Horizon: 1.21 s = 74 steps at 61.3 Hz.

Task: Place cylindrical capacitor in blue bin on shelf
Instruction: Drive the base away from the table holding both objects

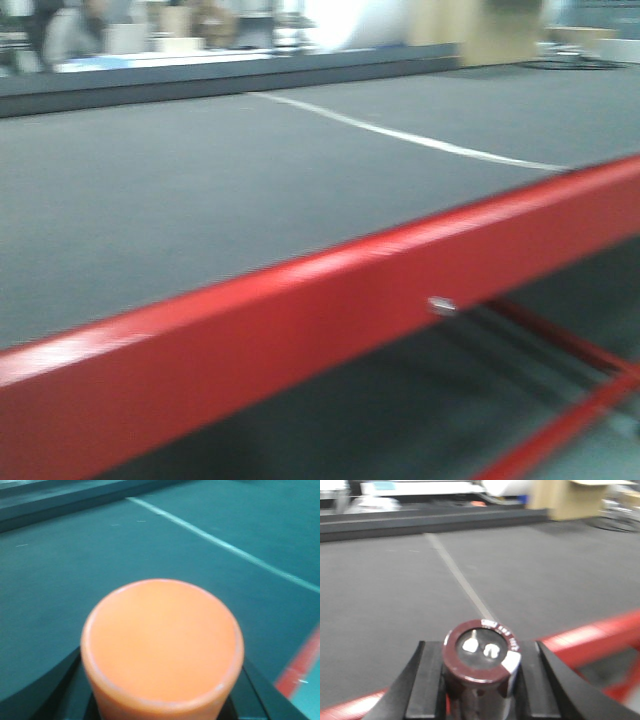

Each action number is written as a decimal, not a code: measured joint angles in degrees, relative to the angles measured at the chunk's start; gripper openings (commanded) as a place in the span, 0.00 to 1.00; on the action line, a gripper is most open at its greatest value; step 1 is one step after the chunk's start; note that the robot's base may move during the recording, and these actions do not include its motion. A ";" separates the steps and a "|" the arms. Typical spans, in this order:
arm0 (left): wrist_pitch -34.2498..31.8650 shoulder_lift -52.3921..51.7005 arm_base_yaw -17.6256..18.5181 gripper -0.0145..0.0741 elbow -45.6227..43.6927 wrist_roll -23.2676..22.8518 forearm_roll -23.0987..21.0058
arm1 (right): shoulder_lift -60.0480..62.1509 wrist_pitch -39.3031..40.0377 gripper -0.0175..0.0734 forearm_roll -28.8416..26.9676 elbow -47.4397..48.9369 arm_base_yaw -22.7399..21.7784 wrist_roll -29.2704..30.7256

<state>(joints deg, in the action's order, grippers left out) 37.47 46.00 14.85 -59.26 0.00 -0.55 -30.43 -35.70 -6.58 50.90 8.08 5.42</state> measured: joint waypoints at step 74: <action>0.00 0.00 0.00 0.04 0.00 0.00 0.00 | 0.00 0.00 0.01 0.00 0.00 0.00 0.00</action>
<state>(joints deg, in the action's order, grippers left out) 37.47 46.00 14.85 -59.26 0.00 -0.55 -30.43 -35.70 -6.58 50.90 8.08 5.42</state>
